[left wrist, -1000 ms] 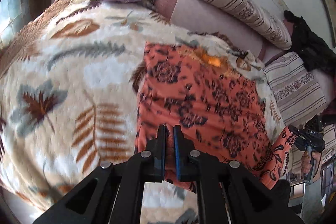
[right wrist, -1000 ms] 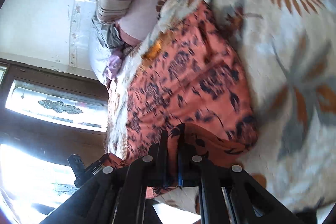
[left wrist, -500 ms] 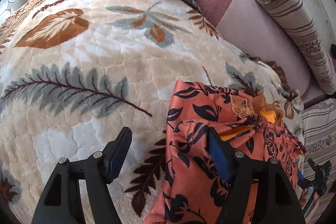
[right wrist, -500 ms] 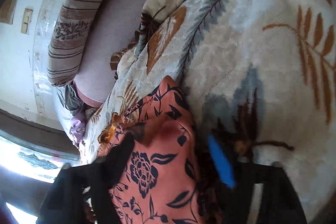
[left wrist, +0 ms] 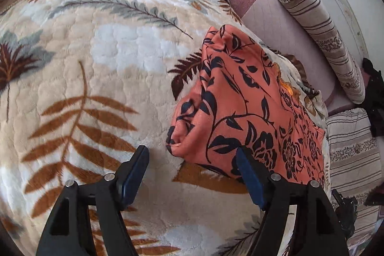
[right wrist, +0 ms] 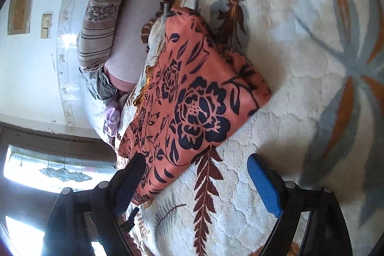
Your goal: Fold small clothes
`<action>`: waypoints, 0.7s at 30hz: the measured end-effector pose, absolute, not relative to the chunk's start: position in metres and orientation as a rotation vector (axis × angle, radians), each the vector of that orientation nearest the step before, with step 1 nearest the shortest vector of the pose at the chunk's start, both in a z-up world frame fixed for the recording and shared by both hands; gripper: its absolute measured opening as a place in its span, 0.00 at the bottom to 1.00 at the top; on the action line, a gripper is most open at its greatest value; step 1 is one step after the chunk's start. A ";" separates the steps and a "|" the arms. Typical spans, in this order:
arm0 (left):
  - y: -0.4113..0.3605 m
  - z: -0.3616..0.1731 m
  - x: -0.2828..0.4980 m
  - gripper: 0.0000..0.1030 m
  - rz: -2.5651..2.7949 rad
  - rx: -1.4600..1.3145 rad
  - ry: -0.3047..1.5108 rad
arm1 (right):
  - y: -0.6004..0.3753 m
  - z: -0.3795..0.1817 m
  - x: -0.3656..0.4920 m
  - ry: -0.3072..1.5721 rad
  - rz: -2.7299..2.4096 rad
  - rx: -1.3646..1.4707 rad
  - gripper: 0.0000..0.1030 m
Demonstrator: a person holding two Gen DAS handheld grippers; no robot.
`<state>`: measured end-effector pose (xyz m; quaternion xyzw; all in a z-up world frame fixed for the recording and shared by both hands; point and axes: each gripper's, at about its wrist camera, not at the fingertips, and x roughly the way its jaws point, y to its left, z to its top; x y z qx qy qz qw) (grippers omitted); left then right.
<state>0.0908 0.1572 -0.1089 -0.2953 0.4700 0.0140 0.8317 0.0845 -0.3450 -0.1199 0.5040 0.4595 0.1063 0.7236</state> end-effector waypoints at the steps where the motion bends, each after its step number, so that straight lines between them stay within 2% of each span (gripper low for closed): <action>1: 0.154 -0.109 0.094 0.74 0.053 -0.621 0.965 | -0.341 -0.119 0.090 0.987 0.234 1.119 0.86; 5: 0.142 -0.111 0.115 0.84 0.113 -0.578 0.941 | -0.342 -0.128 0.112 0.955 0.090 1.192 0.86; 8: 0.141 -0.110 0.127 0.84 0.141 -0.581 0.942 | -0.340 -0.123 0.118 0.955 0.015 1.227 0.84; 9: 0.142 -0.109 0.130 0.67 0.136 -0.582 0.940 | -0.338 -0.120 0.122 0.947 0.015 1.211 0.80; 10: 0.142 -0.112 0.137 0.23 0.124 -0.572 0.969 | -0.337 -0.119 0.125 0.934 0.014 1.198 0.54; 11: 0.143 -0.115 0.144 0.17 0.125 -0.569 1.017 | -0.335 -0.122 0.128 0.943 0.008 1.195 0.21; 15: 0.145 -0.097 0.156 0.14 0.117 -0.545 1.038 | -0.335 -0.121 0.140 1.006 0.017 1.098 0.19; 19: 0.142 -0.046 0.142 0.11 0.074 -0.494 0.956 | -0.335 -0.075 0.140 0.936 0.087 1.038 0.11; 21: 0.140 -0.024 0.123 0.10 0.041 -0.500 0.923 | -0.333 -0.047 0.133 0.896 0.119 0.995 0.10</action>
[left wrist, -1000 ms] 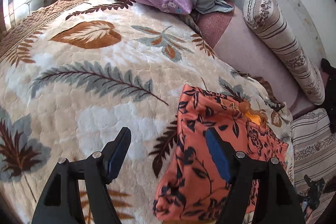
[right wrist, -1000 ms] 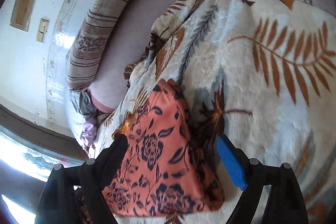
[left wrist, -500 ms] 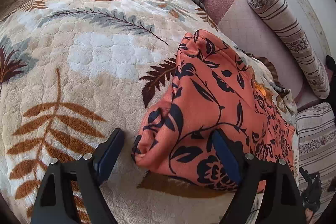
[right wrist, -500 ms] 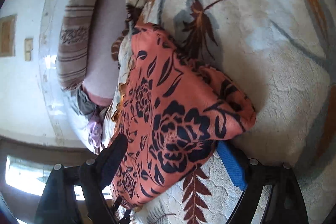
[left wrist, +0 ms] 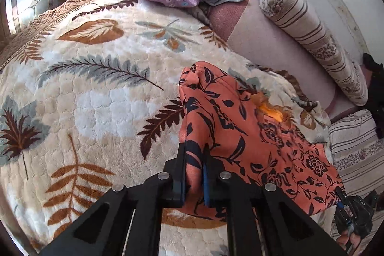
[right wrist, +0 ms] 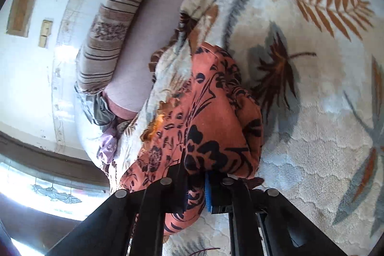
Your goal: Fold small clothes
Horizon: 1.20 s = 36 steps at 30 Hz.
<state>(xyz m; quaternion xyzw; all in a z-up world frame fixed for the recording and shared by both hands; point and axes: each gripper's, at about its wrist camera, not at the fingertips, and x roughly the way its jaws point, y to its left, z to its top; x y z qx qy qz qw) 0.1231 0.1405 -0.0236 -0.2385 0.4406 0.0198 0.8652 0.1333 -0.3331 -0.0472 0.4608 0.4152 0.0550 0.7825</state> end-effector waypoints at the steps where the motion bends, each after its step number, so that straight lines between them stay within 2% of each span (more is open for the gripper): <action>1: 0.140 -0.015 0.110 0.10 0.025 -0.497 0.907 | -0.332 -0.036 0.128 0.883 0.136 0.983 0.09; 4: 0.139 -0.010 0.063 0.10 0.004 -0.491 0.899 | -0.333 -0.015 0.094 0.858 0.178 0.963 0.09; 6: 0.140 -0.030 0.032 0.11 0.011 -0.484 0.932 | -0.338 -0.020 0.060 0.872 0.185 0.977 0.09; 8: 0.147 -0.072 0.012 0.16 0.039 -0.504 1.023 | -0.343 -0.042 0.024 0.922 0.166 0.982 0.14; 9: 0.152 -0.099 0.008 0.27 0.061 -0.488 1.080 | -0.344 -0.057 0.012 0.961 0.134 0.949 0.17; 10: 0.160 -0.118 0.002 0.33 0.051 -0.515 1.093 | -0.346 -0.076 0.007 1.022 0.085 0.882 0.38; 11: 0.167 -0.119 -0.005 0.33 0.016 -0.562 1.031 | -0.350 -0.099 0.006 1.114 0.044 0.839 0.54; 12: 0.170 -0.114 -0.006 0.33 0.001 -0.575 1.038 | -0.360 -0.118 0.004 1.144 0.071 0.895 0.53; 13: 0.171 -0.108 -0.005 0.41 0.008 -0.570 1.060 | -0.371 -0.119 -0.002 1.086 0.096 0.963 0.54; 15: 0.175 -0.093 -0.003 0.53 0.050 -0.535 1.038 | -0.384 -0.112 -0.004 1.094 0.070 0.991 0.63; 16: 0.178 -0.085 -0.002 0.55 0.059 -0.514 1.003 | -0.390 -0.104 -0.005 1.070 0.045 0.968 0.68; 20: 0.185 -0.070 0.021 0.55 0.033 -0.479 0.967 | -0.409 -0.080 0.009 0.998 0.036 0.902 0.68; 25: 0.179 -0.071 0.072 0.55 -0.070 -0.391 0.979 | -0.397 -0.067 0.085 1.016 0.182 0.734 0.68; 31: 0.179 -0.081 0.118 0.55 -0.072 -0.371 0.999 | -0.373 -0.080 0.171 1.070 0.195 0.507 0.68; 36: 0.176 -0.086 0.135 0.55 -0.091 -0.362 1.004 | -0.371 -0.096 0.189 1.085 0.188 0.503 0.67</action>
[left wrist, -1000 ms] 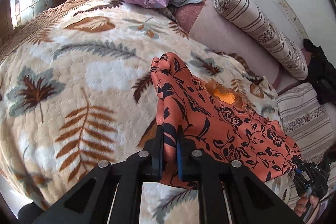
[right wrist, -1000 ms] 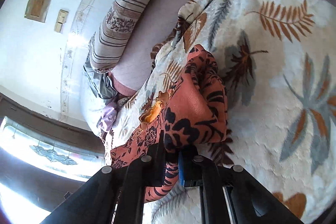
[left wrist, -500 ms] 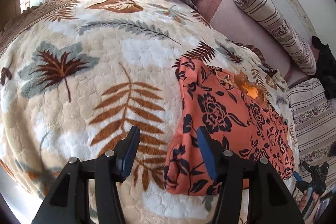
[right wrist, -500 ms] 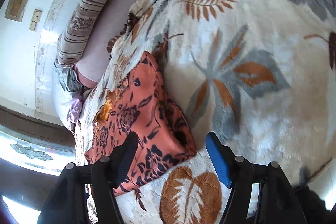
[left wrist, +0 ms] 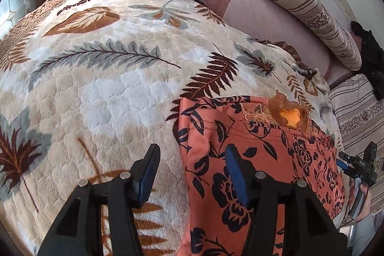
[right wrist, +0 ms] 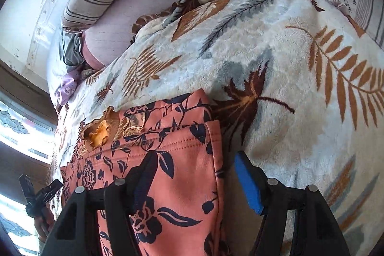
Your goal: Fold small clothes
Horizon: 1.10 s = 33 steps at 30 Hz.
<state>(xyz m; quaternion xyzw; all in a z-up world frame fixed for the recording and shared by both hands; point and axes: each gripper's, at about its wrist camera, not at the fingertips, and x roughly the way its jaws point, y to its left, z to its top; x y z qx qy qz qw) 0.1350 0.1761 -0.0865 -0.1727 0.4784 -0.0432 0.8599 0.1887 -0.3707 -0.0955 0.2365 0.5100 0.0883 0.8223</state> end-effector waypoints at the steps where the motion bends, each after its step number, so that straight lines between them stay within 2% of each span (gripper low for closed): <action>1: 0.174 -0.088 0.138 0.55 -0.093 -0.351 1.008 | -0.371 -0.097 0.188 1.085 0.191 0.506 0.67; 6: 0.167 -0.097 0.154 0.55 -0.087 -0.329 1.032 | -0.370 -0.099 0.190 1.089 0.193 0.495 0.66; 7: 0.165 -0.096 0.156 0.51 -0.082 -0.316 1.023 | -0.370 -0.100 0.191 1.091 0.193 0.496 0.63; 8: 0.163 -0.095 0.156 0.42 -0.080 -0.300 1.016 | -0.369 -0.101 0.193 1.098 0.196 0.490 0.51; 9: 0.161 -0.096 0.158 0.19 -0.077 -0.284 1.028 | -0.367 -0.103 0.195 1.113 0.199 0.481 0.41; 10: 0.159 -0.097 0.161 0.09 -0.070 -0.273 1.047 | -0.365 -0.105 0.196 1.130 0.194 0.466 0.33; 12: 0.158 -0.095 0.161 0.06 -0.058 -0.260 1.041 | -0.362 -0.103 0.196 1.133 0.176 0.431 0.29; 14: 0.155 -0.088 0.158 0.05 -0.051 -0.231 1.019 | -0.359 -0.099 0.194 1.129 0.153 0.390 0.15; 16: 0.154 -0.077 0.154 0.05 -0.044 -0.218 0.984 | -0.356 -0.090 0.191 1.107 0.137 0.348 0.09; 25: 0.151 -0.005 0.142 0.05 -0.059 -0.155 0.767 | -0.339 -0.009 0.190 0.878 0.110 0.180 0.07; 29: 0.151 -0.035 0.178 0.05 -0.015 -0.163 0.833 | -0.340 -0.019 0.218 0.876 0.063 0.188 0.07; 33: 0.148 -0.111 0.213 0.09 0.056 -0.146 1.064 | -0.351 -0.095 0.247 1.094 0.032 0.286 0.08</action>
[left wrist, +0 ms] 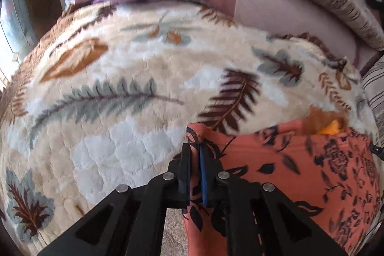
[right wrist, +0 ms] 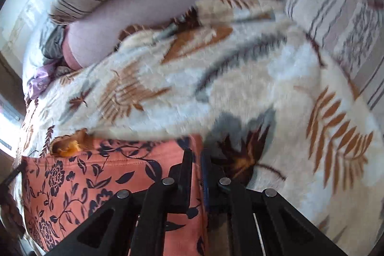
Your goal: Fold small clothes
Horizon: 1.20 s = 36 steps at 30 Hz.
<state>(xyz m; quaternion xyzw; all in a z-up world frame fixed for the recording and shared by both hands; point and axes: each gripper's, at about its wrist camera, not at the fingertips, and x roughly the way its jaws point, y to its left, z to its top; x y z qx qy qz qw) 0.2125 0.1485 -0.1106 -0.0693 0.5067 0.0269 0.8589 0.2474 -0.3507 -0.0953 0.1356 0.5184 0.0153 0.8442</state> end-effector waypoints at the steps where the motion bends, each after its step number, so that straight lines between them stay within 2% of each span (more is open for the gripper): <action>1: 0.150 -0.112 0.210 0.14 0.060 -0.149 1.022 | -0.354 -0.108 0.247 1.122 0.029 0.315 0.10; 2: 0.151 -0.107 0.206 0.19 0.076 -0.147 1.001 | -0.357 -0.110 0.242 1.101 0.028 0.346 0.15; 3: 0.154 -0.101 0.204 0.32 0.093 -0.155 1.007 | -0.360 -0.105 0.237 1.078 0.017 0.358 0.19; 5: 0.162 -0.086 0.197 0.35 0.084 -0.192 0.980 | -0.364 -0.090 0.230 1.044 0.001 0.348 0.31; 8: 0.170 -0.053 0.174 0.39 0.083 -0.217 0.918 | -0.373 -0.054 0.213 0.971 -0.007 0.379 0.33; 9: 0.169 -0.042 0.164 0.43 0.073 -0.223 0.894 | -0.373 -0.041 0.206 0.949 0.028 0.417 0.36; 10: 0.168 -0.032 0.151 0.50 0.063 -0.220 0.874 | -0.371 -0.031 0.197 0.937 0.068 0.451 0.50; 11: 0.164 -0.023 0.138 0.55 0.049 -0.219 0.857 | -0.365 -0.022 0.188 0.932 0.116 0.480 0.72; 12: 0.159 -0.017 0.124 0.63 0.035 -0.221 0.842 | -0.356 -0.015 0.176 0.926 0.179 0.507 0.77; 16: 0.125 -0.015 0.071 0.66 -0.051 -0.192 0.836 | -0.309 -0.025 0.130 0.967 0.470 0.640 0.79; 21: 0.096 -0.067 0.045 0.66 -0.075 -0.155 0.936 | -0.305 -0.105 0.098 1.103 0.439 0.822 0.77; 23: 0.099 -0.101 0.050 0.66 -0.033 -0.113 1.022 | -0.331 -0.129 0.092 1.085 0.386 0.906 0.56; 24: 0.101 -0.104 0.046 0.67 -0.043 -0.108 0.987 | -0.344 -0.135 0.088 1.073 0.373 0.989 0.54; 28: 0.094 -0.092 0.043 0.67 -0.017 -0.050 0.989 | -0.363 -0.122 0.078 1.072 0.290 0.929 0.57; 32: 0.099 -0.072 0.032 0.67 0.017 -0.076 0.954 | -0.372 -0.104 0.056 1.043 0.235 0.923 0.71; 36: 0.101 -0.058 0.028 0.67 0.005 -0.143 0.928 | -0.382 -0.105 0.023 1.013 0.198 1.026 0.73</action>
